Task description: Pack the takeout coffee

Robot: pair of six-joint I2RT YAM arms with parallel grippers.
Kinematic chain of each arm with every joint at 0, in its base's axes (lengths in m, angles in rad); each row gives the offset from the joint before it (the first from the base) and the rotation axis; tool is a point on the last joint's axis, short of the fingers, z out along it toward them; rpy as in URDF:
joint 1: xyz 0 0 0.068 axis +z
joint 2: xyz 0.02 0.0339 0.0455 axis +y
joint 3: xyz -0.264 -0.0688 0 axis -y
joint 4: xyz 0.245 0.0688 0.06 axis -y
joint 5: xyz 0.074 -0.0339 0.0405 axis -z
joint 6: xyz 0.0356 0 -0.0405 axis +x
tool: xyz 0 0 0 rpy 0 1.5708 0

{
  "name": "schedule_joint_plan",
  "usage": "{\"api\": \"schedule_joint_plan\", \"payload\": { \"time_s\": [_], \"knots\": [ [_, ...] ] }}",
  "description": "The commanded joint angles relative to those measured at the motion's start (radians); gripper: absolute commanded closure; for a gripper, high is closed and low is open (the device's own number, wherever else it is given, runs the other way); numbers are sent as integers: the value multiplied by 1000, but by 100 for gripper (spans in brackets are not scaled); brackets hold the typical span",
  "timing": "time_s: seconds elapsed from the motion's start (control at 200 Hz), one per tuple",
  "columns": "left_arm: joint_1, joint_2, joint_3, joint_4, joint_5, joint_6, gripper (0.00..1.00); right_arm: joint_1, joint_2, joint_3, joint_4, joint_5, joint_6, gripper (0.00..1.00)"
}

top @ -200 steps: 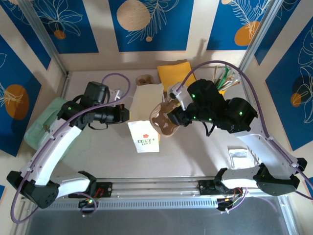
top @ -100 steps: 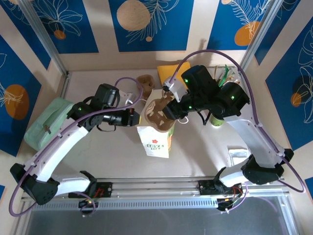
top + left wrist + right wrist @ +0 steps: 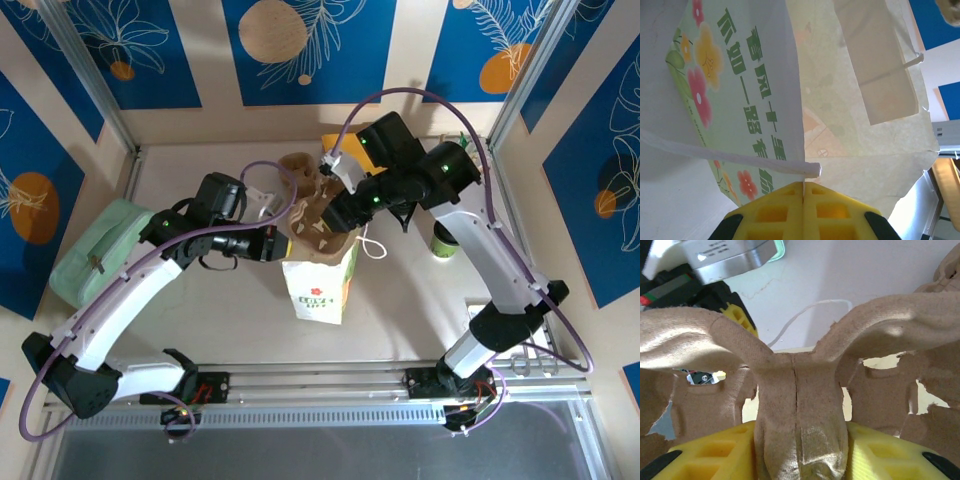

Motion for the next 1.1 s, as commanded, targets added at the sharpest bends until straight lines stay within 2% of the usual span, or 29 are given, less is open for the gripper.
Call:
{"api": "schedule_joint_plan", "payload": {
  "time_s": [0.0,0.125,0.485,0.805,1.095],
  "knots": [
    [-8,-11,-5,-31,24,53,100,-11,13,-1,-12,-48,-54,56],
    [-9,-12,-9,-40,26,66,100,-16,25,-27,1,-79,-102,56],
    [-7,-11,-18,-42,36,87,100,-20,30,-139,38,-59,-205,56],
    [-8,-1,-28,-21,46,77,100,-26,-27,-314,159,18,-229,56],
    [-8,5,-31,-23,48,90,100,-30,-16,-350,161,45,-250,56]
  ]
}}
